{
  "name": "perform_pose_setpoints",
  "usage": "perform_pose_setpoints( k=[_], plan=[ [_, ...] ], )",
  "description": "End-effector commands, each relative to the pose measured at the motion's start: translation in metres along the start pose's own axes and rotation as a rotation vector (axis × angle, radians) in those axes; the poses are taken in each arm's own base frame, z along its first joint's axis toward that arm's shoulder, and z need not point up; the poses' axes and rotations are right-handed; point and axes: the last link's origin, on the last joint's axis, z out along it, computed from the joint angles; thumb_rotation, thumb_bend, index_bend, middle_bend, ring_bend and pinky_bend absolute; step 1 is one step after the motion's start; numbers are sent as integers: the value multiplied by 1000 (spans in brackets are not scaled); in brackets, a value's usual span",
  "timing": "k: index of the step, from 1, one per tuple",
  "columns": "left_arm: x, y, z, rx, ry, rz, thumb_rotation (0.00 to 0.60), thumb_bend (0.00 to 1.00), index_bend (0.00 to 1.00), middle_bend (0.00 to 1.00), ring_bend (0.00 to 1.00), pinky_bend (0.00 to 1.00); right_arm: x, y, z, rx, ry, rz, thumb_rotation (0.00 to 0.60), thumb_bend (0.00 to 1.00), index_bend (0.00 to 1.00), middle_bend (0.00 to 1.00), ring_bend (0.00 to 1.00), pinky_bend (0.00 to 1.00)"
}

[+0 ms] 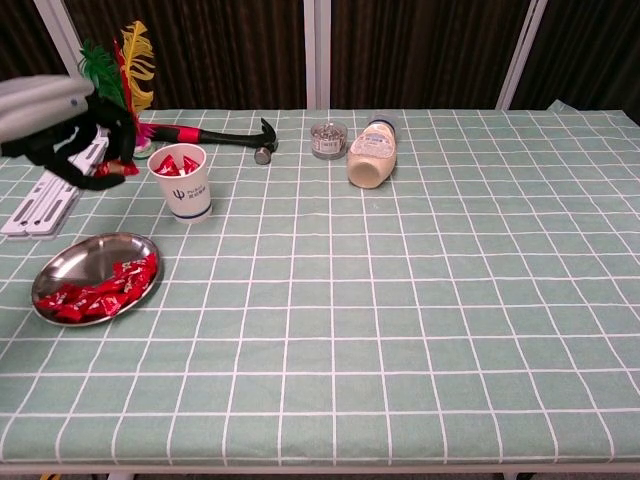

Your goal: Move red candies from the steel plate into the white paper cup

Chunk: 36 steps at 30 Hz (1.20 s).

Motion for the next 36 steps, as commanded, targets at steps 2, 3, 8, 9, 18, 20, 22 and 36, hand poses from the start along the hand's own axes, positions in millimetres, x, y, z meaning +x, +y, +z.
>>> perform_pose_setpoints(
  k=[2,3,8,9,18,20,22,36],
  plan=[
    [20,11,30,-17,16,-15,600,458,633,703,839,1000,0,0,1,0,0,1,600,101,59,244,91,301],
    [21,13,36,-17,11,-15,600,457,632,701,838,1000,0,0,1,0,-1,1,600,101,59,244,91,301],
    [15,20,61,-10,-45,4,600,456,620,687,836,1000,-1,1,1,-7,-3,0,600,101,60,244,91,301],
    [14,22,64,-11,-56,10,600,456,616,683,836,1000,-1,1,1,-8,-3,-1,600,101,60,244,91,301],
    [0,28,73,-4,-127,49,600,451,561,642,824,1000,-1,5,2,-20,-6,0,600,101,60,244,91,301],
    [-1,28,72,0,-136,62,600,450,531,625,818,1000,-1,5,3,-20,-6,0,600,101,59,243,91,301],
    [-1,27,71,2,-143,80,600,450,500,603,808,1000,-1,5,3,-19,-7,1,600,101,59,244,91,301],
    [23,12,26,52,-48,58,600,442,389,512,778,1000,0,5,2,-15,-2,4,600,101,60,243,91,305]
  ],
)
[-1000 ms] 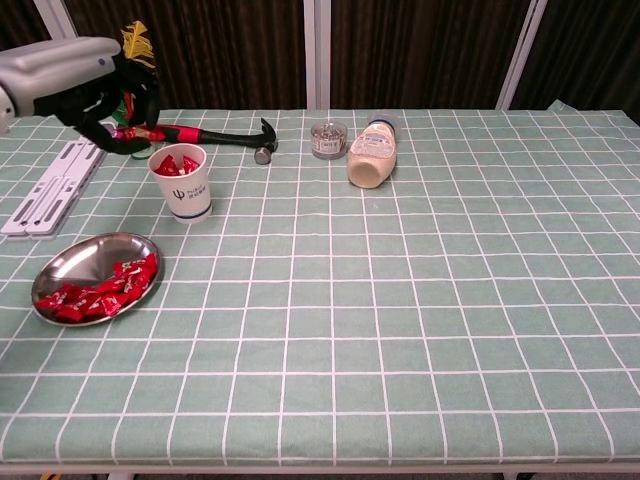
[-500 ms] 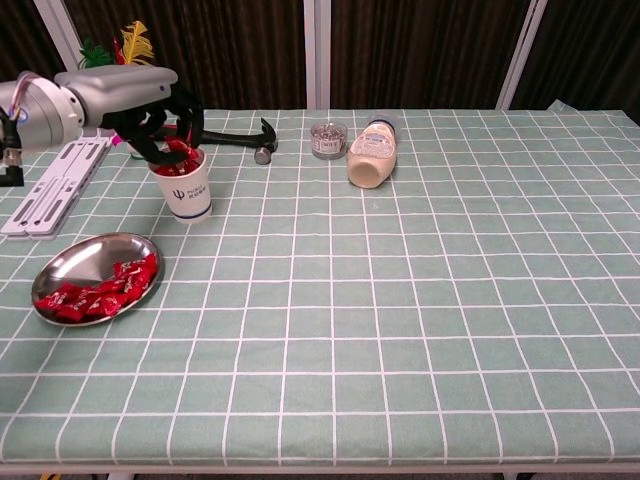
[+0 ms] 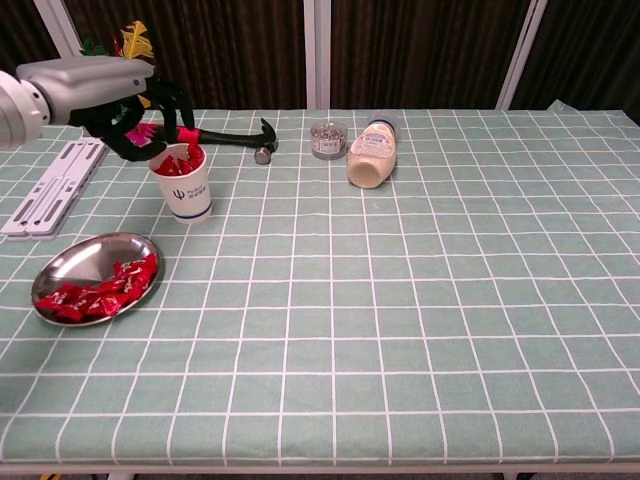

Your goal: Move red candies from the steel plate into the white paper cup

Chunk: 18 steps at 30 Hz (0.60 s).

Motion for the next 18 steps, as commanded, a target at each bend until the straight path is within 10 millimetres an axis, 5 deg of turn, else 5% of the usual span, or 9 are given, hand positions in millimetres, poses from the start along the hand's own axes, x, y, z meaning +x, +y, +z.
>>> perform_pose_setpoints(
  k=[1,8,14,18],
  plan=[
    [11,-19,-25,58,75,-29,600,441,389,512,764,1000,1,0,0,1,1,-1,600,101,60,243,91,305],
    [16,-81,-91,272,194,-55,600,359,388,507,604,912,3,1,-2,4,13,4,600,101,59,242,91,305],
    [8,-128,-174,481,224,-67,600,226,357,416,365,486,1,1,-4,25,20,20,600,102,60,226,74,247],
    [5,-137,-223,559,259,-59,600,177,344,368,290,332,0,-1,-6,47,17,28,600,113,59,208,35,187]
  ],
)
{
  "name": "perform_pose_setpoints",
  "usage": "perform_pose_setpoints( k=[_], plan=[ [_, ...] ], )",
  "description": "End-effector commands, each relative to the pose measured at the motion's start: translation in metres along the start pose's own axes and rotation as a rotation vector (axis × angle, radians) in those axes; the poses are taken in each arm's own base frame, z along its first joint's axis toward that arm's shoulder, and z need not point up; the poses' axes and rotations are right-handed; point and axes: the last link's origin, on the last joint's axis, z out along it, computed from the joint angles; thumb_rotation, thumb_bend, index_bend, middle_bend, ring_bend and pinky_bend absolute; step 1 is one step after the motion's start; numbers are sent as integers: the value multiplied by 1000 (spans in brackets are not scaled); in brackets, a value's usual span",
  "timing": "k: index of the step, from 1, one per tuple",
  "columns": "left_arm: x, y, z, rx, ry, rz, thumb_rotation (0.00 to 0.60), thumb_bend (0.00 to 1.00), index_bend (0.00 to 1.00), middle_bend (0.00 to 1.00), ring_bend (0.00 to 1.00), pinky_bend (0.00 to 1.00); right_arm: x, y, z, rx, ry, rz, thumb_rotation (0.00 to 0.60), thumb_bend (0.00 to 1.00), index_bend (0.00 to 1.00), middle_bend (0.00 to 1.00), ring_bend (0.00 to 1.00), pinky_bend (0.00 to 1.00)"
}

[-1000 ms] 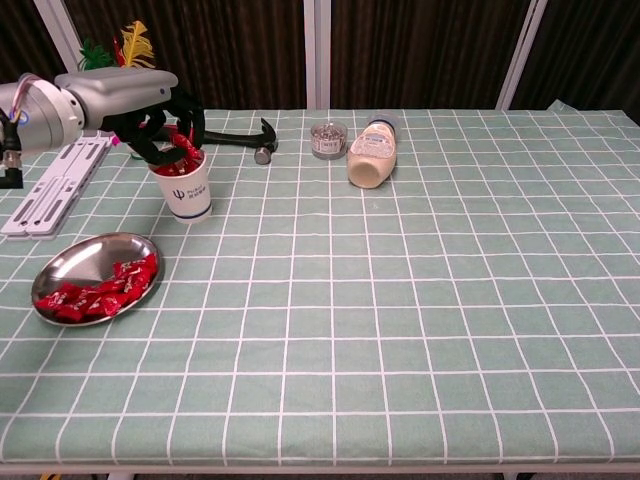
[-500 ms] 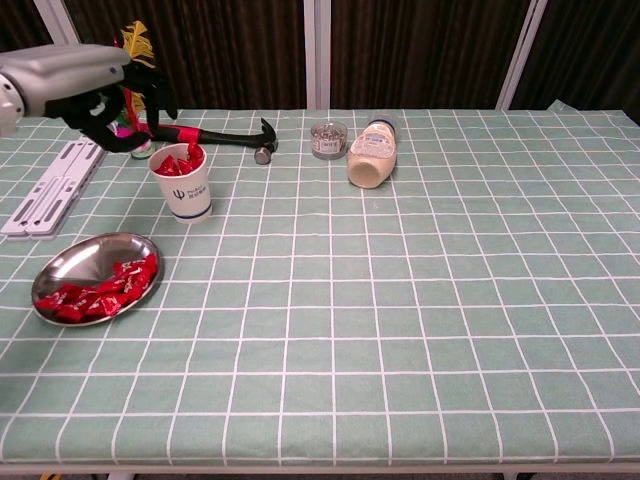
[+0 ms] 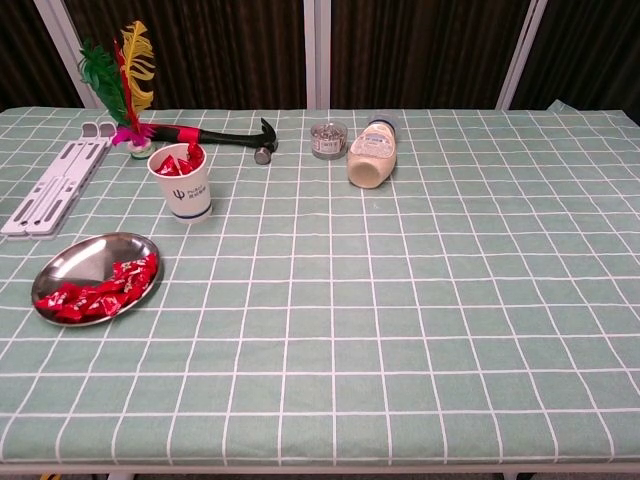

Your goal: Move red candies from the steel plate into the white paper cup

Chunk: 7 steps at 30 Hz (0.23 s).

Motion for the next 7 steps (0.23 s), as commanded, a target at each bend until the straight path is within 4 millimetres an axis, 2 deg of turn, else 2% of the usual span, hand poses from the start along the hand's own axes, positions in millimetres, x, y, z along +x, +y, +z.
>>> perform_pose_setpoints(
  k=[1,7],
  plan=[
    [12,-34,-46,82,45,6,600,174,344,366,288,327,-2,-2,-2,19,0,15,600,116,59,205,29,178],
    [22,-37,-84,84,86,2,600,174,343,365,288,326,-6,-4,-8,22,5,19,600,116,59,202,23,174]
  ],
)
